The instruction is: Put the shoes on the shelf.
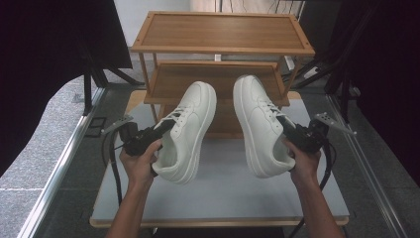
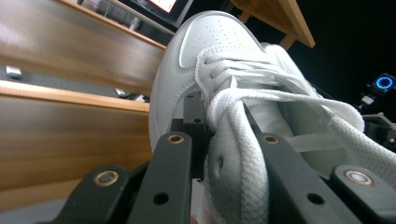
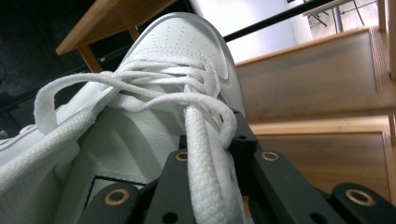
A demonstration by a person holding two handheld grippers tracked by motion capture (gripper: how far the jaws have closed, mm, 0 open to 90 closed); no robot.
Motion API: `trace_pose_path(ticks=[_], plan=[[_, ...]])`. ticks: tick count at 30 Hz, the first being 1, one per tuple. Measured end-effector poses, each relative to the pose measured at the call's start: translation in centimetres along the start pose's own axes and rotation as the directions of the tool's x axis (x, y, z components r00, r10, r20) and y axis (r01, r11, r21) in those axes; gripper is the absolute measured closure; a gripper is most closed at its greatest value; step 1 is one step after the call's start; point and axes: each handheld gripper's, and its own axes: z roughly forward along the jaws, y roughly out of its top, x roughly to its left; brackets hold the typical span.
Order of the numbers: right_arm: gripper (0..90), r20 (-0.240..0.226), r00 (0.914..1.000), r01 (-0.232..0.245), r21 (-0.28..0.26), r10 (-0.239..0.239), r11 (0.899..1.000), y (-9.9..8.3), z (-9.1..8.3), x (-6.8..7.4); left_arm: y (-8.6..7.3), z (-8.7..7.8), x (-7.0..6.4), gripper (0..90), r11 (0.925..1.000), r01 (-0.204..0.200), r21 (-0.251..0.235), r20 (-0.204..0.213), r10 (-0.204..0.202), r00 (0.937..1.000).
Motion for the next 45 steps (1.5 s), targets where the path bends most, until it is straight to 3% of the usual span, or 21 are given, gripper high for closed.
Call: trace_pose_path(ticks=[6, 12, 18, 24, 28, 32, 34, 45], plan=[[84.4, 0.018, 0.9997, 0.016, 0.012, -0.016, 1.0, 2.0, 1.2, 0.6, 1.5, 1.2, -0.5, 81.6, 0.9998, -0.012, 0.015, -0.003, 0.012, 0.9999], [84.4, 0.026, 0.9996, -0.007, 0.015, 0.007, 1.0, 2.6, 2.1, 0.5, 2.4, 2.3, -0.7, 81.7, 0.9994, -0.013, 0.031, -0.006, 0.013, 0.9999], [84.4, 0.064, 0.998, -0.007, 0.016, 0.006, 1.0, 3.3, 2.8, 0.3, 3.0, 3.2, -0.6, 81.6, 0.9994, -0.014, 0.031, -0.03, 0.015, 0.9994], [84.2, 0.094, 0.9956, -0.007, 0.009, 0.006, 1.0, 4.1, 3.2, 0.3, 3.5, 3.6, -0.1, 81.7, 0.9993, 0.03, 0.02, -0.041, -0.029, 0.9987], [84.2, 0.108, 0.9942, -0.008, 0.015, 0.006, 1.0, 4.4, 3.3, 0.4, 4.0, 3.7, -0.2, 81.7, 0.9997, 0.014, 0.019, -0.058, -0.013, 0.9982], [84.0, 0.12, 0.9927, -0.009, 0.021, 0.007, 1.0, 4.8, 3.5, 0.4, 4.4, 3.8, -0.3, 81.6, 0.9997, 0.025, 0.007, -0.057, -0.025, 0.9981], [83.9, 0.138, 0.9899, -0.035, 0.02, 0.031, 0.999, 4.9, 3.9, 0.2, 4.8, 3.9, -0.3, 81.6, 0.9996, 0.027, 0.006, -0.058, -0.027, 0.9979], [83.9, 0.185, 0.9827, -0.022, 0.04, 0.015, 0.999, 5.2, 5.0, 0.2, 6.8, 4.9, -0.5, 81.5, 0.9999, -0.014, 0.009, -0.131, 0.015, 0.9913]])
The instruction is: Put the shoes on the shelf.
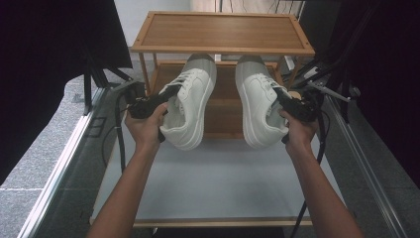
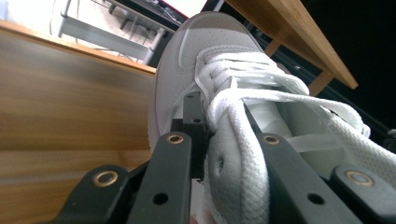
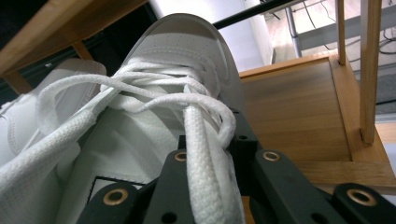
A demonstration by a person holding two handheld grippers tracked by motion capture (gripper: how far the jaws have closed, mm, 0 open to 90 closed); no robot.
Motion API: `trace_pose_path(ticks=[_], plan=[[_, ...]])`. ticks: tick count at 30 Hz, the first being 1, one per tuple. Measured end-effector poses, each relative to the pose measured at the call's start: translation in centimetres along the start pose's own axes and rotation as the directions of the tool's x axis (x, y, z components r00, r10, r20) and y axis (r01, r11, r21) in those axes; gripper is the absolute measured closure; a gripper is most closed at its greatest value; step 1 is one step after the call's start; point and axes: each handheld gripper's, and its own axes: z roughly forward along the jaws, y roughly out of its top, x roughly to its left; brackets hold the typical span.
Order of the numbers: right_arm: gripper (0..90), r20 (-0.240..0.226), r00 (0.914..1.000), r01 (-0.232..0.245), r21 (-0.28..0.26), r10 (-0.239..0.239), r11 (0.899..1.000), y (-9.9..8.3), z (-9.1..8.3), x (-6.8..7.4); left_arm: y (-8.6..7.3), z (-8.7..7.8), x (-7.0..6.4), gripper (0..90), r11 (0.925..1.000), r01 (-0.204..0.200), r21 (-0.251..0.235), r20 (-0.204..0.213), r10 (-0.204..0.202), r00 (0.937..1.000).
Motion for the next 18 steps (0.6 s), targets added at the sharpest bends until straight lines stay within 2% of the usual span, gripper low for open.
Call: trace_pose_path(ticks=[6, 9, 18], plan=[[83.8, 0.017, 0.9998, -0.014, 0.005, 0.014, 1.0, -0.1, 0.7, -0.1, 0.3, 0.9, 0.2, 81.6, 0.9999, 0.015, 0.006, -0.014, -0.015, 0.9998], [83.8, 0.019, 0.9995, -0.025, 0.004, 0.025, 1.0, -0.1, 1.1, -0.1, 0.3, 1.5, 0.2, 81.6, 0.9999, 0.008, 0.011, -0.023, -0.008, 0.9997], [83.6, 0.04, 0.9991, -0.017, 0.015, 0.016, 1.0, 0.3, 2.6, 0.6, 0.7, 2.9, 0.8, 81.5, 0.9997, 0.022, 0.012, -0.042, -0.021, 0.9989]])
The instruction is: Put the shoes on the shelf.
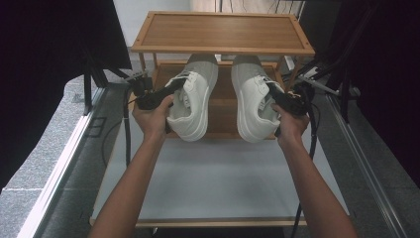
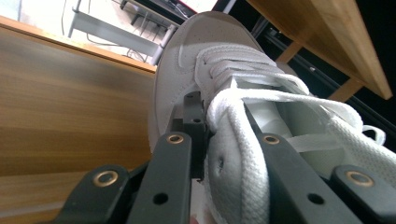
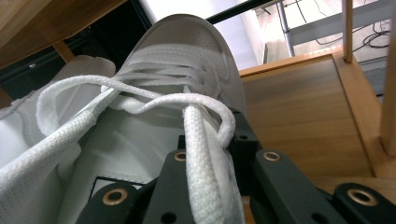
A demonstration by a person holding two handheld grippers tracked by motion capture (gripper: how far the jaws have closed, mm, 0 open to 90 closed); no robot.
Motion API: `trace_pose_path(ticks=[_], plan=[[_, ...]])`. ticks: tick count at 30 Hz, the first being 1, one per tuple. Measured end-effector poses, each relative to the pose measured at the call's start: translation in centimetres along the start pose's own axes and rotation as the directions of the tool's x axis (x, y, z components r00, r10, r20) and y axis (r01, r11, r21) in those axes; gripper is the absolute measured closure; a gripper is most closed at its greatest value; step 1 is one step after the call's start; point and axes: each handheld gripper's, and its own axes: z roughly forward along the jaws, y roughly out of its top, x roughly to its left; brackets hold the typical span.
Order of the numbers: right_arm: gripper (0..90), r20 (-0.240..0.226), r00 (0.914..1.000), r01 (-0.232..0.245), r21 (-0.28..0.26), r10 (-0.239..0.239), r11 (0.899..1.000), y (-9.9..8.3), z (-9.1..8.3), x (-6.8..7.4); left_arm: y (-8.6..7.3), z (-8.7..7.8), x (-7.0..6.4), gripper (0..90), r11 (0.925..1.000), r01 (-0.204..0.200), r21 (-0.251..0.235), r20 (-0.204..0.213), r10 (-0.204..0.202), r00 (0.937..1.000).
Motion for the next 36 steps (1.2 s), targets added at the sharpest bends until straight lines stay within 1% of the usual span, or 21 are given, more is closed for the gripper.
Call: trace_pose_path(ticks=[4, 6, 10, 12, 17, 20, 23, 26, 28, 30, 31, 32, 33, 34, 35, 36], plan=[[83.6, 0.009, 0.9999, 0.007, -0.001, -0.007, 1.0, 0.4, 0.8, 0.4, 0.4, 0.4, 0.1, 81.5, 1.0, -0.007, 0.002, -0.013, 0.007, 0.9999], [83.6, 0.018, 0.9998, 0.01, 0.002, -0.01, 1.0, 0.6, 1.2, 0.6, 0.5, 0.7, 0.3, 81.5, 1.0, -0.003, 0.004, -0.015, 0.003, 0.9999], [83.5, 0.036, 0.9991, 0.022, 0.011, -0.022, 1.0, 1.1, 2.3, 0.9, 0.6, 1.7, 0.5, 81.5, 0.9999, 0.012, 0.006, -0.035, -0.012, 0.9993], [83.4, 0.049, 0.9984, 0.028, 0.015, -0.029, 0.999, 1.2, 2.8, 1.1, 0.7, 2.3, 0.6, 81.5, 0.9999, 0.01, 0.012, -0.044, -0.01, 0.999], [83.2, 0.062, 0.9974, 0.035, 0.027, -0.036, 0.999, 1.3, 4.2, 1.3, 0.6, 3.8, 0.2, 81.4, 0.9997, 0.018, 0.014, -0.055, -0.017, 0.9983], [82.8, 0.077, 0.9959, 0.044, 0.033, -0.047, 0.998, 1.5, 4.8, 1.5, 0.7, 4.5, 0.1, 81.4, 0.9997, 0.014, 0.021, -0.057, -0.013, 0.9983], [82.4, 0.097, 0.9931, 0.064, 0.029, -0.066, 0.998, 2.0, 5.1, 1.7, 0.9, 4.8, 0.0, 81.2, 0.9997, 0.013, 0.018, -0.08, -0.012, 0.9967], [82.3, 0.117, 0.9907, 0.066, 0.029, -0.069, 0.997, 2.3, 5.4, 1.9, 0.9, 5.1, 0.0, 80.8, 0.9997, 0.025, 0.006, -0.103, -0.024, 0.9944], [81.6, 0.129, 0.9883, 0.078, 0.033, -0.082, 0.996, 2.2, 5.7, 2.0, 0.7, 5.3, 0.2, 80.8, 0.9996, 0.027, 0.003, -0.117, -0.027, 0.9928], [80.1, 0.136, 0.9859, 0.094, 0.041, -0.098, 0.995, 2.0, 6.0, 2.2, 0.5, 5.6, 0.3, 80.3, 0.9989, 0.047, 0.004, -0.116, -0.047, 0.9922], [78.8, 0.137, 0.9846, 0.103, 0.046, -0.109, 0.994, 1.9, 6.2, 2.2, 0.4, 5.7, 0.3, 79.5, 0.998, 0.064, -0.004, -0.111, -0.064, 0.9918], [77.5, 0.138, 0.9846, 0.102, 0.048, -0.108, 0.994, 1.8, 6.5, 2.4, 0.3, 5.8, 0.3, 78.5, 0.9968, 0.079, -0.01, -0.11, -0.08, 0.9907], [75.1, 0.134, 0.9835, 0.114, 0.057, -0.121, 0.992, 1.6, 6.7, 2.5, 0.4, 5.9, 0.2, 78.0, 0.9967, 0.081, -0.01, -0.118, -0.082, 0.9897], [73.7, 0.123, 0.9858, 0.109, 0.049, -0.114, 0.993, 1.6, 6.8, 2.7, 0.4, 6.1, 0.1, 77.2, 0.9968, 0.079, -0.006, -0.113, -0.079, 0.9904], [68.8, 0.119, 0.9817, 0.143, 0.059, -0.149, 0.988, 1.6, 7.2, 3.3, 0.4, 6.3, 0.0, 73.3, 0.9967, 0.081, 0.003, -0.096, -0.08, 0.9921], [68.8, 0.119, 0.9817, 0.143, 0.059, -0.149, 0.988, 1.6, 7.2, 3.3, 0.5, 6.5, 0.0, 73.3, 0.997, 0.076, 0.019, -0.085, -0.074, 0.9937]])
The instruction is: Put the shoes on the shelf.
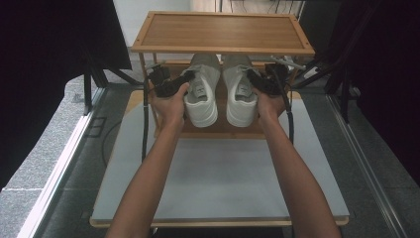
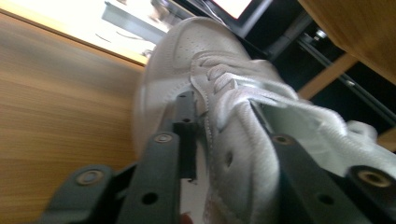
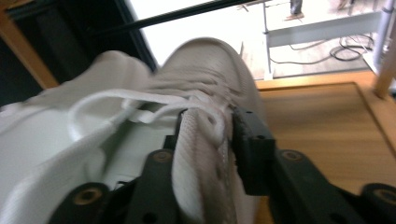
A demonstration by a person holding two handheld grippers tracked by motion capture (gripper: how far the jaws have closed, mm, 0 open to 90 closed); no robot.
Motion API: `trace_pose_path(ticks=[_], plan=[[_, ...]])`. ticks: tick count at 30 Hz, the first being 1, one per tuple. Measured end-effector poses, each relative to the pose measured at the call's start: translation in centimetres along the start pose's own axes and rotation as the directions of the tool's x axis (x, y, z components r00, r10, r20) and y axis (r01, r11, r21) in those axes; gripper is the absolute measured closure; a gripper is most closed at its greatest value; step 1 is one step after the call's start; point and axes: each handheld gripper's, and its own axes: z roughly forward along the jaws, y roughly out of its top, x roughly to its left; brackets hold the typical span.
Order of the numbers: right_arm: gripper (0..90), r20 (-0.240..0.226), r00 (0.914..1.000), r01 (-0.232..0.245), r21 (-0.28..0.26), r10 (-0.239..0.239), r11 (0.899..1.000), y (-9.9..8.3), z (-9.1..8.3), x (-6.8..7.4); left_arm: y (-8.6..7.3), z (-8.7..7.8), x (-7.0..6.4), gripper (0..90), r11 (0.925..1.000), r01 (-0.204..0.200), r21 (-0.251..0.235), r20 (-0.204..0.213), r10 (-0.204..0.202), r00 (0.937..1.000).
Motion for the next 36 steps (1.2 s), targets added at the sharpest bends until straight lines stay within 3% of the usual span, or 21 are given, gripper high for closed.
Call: trace_pose_path(ticks=[3, 5, 6, 7, 8, 10, 13, 16, 20, 21, 23, 25, 28, 32, 34, 36], plan=[[60.8, -0.029, 0.9991, 0.029, -0.018, -0.029, 0.999, 0.0, 0.1, 0.5, 0.0, 0.3, -0.3, 60.5, 0.9998, 0.015, 0.013, 0.059, -0.016, 0.9981], [58.0, -0.051, 0.9987, 0.001, -0.052, -0.004, 0.999, -0.1, -0.3, 0.5, -0.1, 0.4, -0.2, 54.5, 0.9993, 0.028, 0.026, 0.105, -0.03, 0.994], [55.7, -0.085, 0.9961, -0.031, -0.087, 0.023, 0.996, 0.1, -0.8, 0.3, -0.1, 0.3, -0.3, 52.8, 0.9994, 0.026, 0.023, 0.103, -0.029, 0.9943], [55.4, -0.092, 0.9955, -0.032, -0.094, 0.023, 0.995, 0.2, -1.1, 0.2, -0.1, 0.2, -0.4, 52.6, 0.9996, 0.022, 0.017, 0.107, -0.024, 0.994], [55.0, -0.084, 0.9964, -0.01, -0.091, 0.002, 0.996, 0.2, -1.3, 0.1, 0.0, 0.0, -0.5, 52.4, 0.9995, 0.028, 0.014, 0.13, -0.03, 0.9911], [54.2, -0.079, 0.9968, 0.007, -0.089, -0.014, 0.996, 0.3, -2.0, -0.1, 0.2, -0.7, -0.7, 53.8, 0.9994, 0.03, -0.019, 0.137, -0.028, 0.9902], [56.1, -0.116, 0.9932, -0.017, -0.108, 0.004, 0.994, 0.3, -3.1, -0.5, 0.6, -1.8, -1.1, 54.9, 0.9993, -0.01, -0.035, 0.144, 0.015, 0.9895], [60.9, -0.128, 0.9917, 0.0, -0.115, -0.015, 0.993, 0.1, -4.6, -0.6, 0.6, -3.4, -1.6, 59.9, 0.9971, -0.073, -0.022, 0.133, 0.075, 0.9882], [71.8, -0.131, 0.9888, 0.056, -0.115, -0.071, 0.992, -0.7, -6.8, -0.6, 0.2, -5.8, -2.1, 75.0, 0.9885, -0.148, -0.027, 0.142, 0.151, 0.9783], [75.4, -0.139, 0.9869, 0.066, -0.118, -0.083, 0.991, -0.9, -7.4, -0.6, 0.0, -6.4, -2.2, 75.0, 0.9852, -0.17, -0.022, 0.158, 0.171, 0.9724], [80.2, -0.166, 0.9794, 0.096, -0.116, -0.115, 0.989, -1.6, -8.6, -0.5, -0.6, -7.8, -2.2, 77.9, 0.9762, -0.217, -0.003, 0.183, 0.214, 0.9596], [84.6, -0.189, 0.9667, 0.154, -0.108, -0.172, 0.982, -2.4, -9.8, -0.3, -1.3, -9.0, -2.2, 81.6, 0.9625, -0.271, 0.008, 0.172, 0.266, 0.9486], [88.8, -0.228, 0.9477, 0.208, -0.093, -0.224, 0.974, -3.7, -11.0, 0.1, -2.5, -10.1, -2.1, 86.0, 0.9514, -0.306, 0.032, 0.172, 0.297, 0.9394], [89.5, -0.27, 0.9245, 0.263, -0.061, -0.269, 0.963, -5.4, -11.3, 0.8, -4.3, -10.3, -2.3, 87.8, 0.9329, -0.354, 0.067, 0.192, 0.336, 0.9221], [89.6, -0.278, 0.9129, 0.299, -0.044, -0.299, 0.953, -6.2, -11.0, 1.2, -5.1, -9.9, -2.4, 88.1, 0.9256, -0.369, 0.084, 0.197, 0.348, 0.9167], [89.6, -0.288, 0.9067, 0.314, -0.026, -0.308, 0.949, -6.9, -10.5, 1.6, -5.8, -9.4, -2.4, 88.8, 0.9214, -0.375, 0.101, 0.201, 0.351, 0.9147]])
